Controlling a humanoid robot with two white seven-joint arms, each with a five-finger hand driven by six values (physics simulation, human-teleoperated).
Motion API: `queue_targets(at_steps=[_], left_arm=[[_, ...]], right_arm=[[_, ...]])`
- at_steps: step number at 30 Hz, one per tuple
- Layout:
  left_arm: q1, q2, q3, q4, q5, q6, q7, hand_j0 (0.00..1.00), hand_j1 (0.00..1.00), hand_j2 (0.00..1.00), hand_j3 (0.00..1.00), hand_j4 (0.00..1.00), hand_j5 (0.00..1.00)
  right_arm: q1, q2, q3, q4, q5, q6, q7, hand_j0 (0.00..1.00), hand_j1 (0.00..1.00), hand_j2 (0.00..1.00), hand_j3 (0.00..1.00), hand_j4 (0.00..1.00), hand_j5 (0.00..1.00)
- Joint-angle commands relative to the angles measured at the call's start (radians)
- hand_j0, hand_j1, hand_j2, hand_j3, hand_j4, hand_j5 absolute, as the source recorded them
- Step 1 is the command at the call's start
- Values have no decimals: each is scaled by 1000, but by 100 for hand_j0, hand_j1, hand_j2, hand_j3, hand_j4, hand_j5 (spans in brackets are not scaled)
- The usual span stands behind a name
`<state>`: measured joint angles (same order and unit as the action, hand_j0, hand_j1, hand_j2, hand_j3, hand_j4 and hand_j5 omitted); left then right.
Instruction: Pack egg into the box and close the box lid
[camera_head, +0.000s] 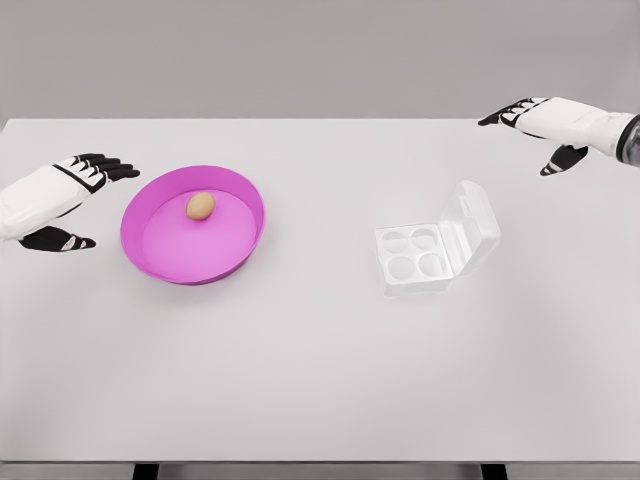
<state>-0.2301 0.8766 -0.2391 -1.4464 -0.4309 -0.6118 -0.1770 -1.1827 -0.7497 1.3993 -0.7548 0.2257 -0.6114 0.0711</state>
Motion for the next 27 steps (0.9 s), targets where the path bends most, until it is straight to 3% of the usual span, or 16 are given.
queue_targets(at_steps=[1,6,10,15,20,22,25,27], left_arm=[[0,1,0,0,3,1,1,100,100,100,100,100,100],[-12,-22,6,0,3,1,-4,100,100,100,100,100,100],[-78,-30,7,3,23,1,-163,100,100,100,100,100,100],[-141,-37,-2,1,55,1,-434,100,100,100,100,100,100],[-251,-128,-97,73,55,1,-434,100,100,100,100,100,100],[-304,-153,-149,112,55,1,-434,100,100,100,100,100,100],[-314,-171,-157,112,53,1,-434,99,99,99,99,99,99],[-318,-185,-157,113,52,1,-434,92,92,92,92,92,92]], right_arm=[[2,-3,-3,-1,-5,1,-1,100,100,100,100,100,100],[-20,-8,-9,0,-6,1,3,100,100,100,100,100,100],[-8,-68,-9,-5,43,1,1,100,100,100,100,100,100],[-6,-189,-37,-49,93,1,-8,100,100,100,100,100,100],[-11,-203,-40,-55,182,1,-10,100,100,100,100,100,100],[-3,-255,-120,-119,248,1,-10,100,100,100,100,100,100],[23,-270,-143,-166,270,1,-8,100,100,100,100,100,100],[35,-273,-135,-193,274,1,-4,100,100,100,100,100,100]])
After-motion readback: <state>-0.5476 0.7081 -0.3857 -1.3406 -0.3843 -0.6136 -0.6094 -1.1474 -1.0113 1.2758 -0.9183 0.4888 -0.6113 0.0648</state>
